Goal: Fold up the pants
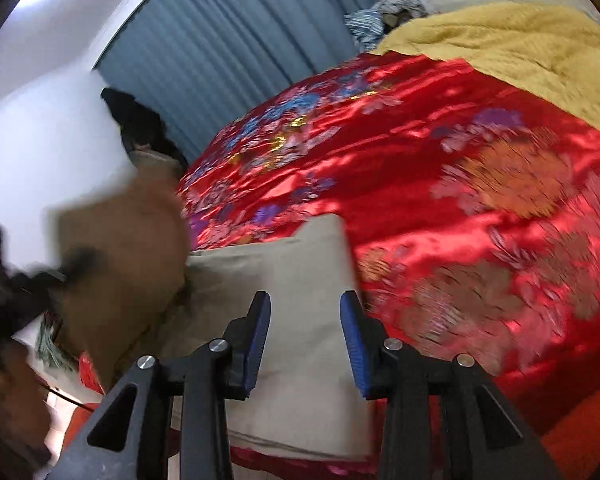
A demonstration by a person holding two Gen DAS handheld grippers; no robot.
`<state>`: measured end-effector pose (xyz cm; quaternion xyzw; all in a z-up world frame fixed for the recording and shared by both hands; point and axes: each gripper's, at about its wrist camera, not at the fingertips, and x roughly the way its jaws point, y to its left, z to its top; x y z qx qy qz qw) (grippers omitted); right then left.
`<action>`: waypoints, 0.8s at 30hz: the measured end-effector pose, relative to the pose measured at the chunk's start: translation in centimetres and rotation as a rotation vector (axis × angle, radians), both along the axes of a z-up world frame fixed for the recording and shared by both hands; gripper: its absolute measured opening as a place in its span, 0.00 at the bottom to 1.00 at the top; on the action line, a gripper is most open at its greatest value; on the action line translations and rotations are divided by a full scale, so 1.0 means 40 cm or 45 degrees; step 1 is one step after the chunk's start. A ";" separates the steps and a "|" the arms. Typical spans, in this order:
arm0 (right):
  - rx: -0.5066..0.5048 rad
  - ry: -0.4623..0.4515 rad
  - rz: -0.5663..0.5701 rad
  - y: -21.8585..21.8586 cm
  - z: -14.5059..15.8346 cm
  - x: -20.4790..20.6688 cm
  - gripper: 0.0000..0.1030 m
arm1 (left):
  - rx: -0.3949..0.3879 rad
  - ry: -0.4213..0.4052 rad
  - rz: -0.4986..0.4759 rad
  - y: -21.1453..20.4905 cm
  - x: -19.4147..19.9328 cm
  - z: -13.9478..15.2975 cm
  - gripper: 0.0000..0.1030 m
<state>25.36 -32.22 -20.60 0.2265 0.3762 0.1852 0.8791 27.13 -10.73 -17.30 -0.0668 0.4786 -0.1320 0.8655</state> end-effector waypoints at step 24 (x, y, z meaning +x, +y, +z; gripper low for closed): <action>-0.137 -0.011 0.058 0.051 -0.035 0.014 0.46 | 0.344 -0.039 0.189 0.115 -0.116 0.119 0.87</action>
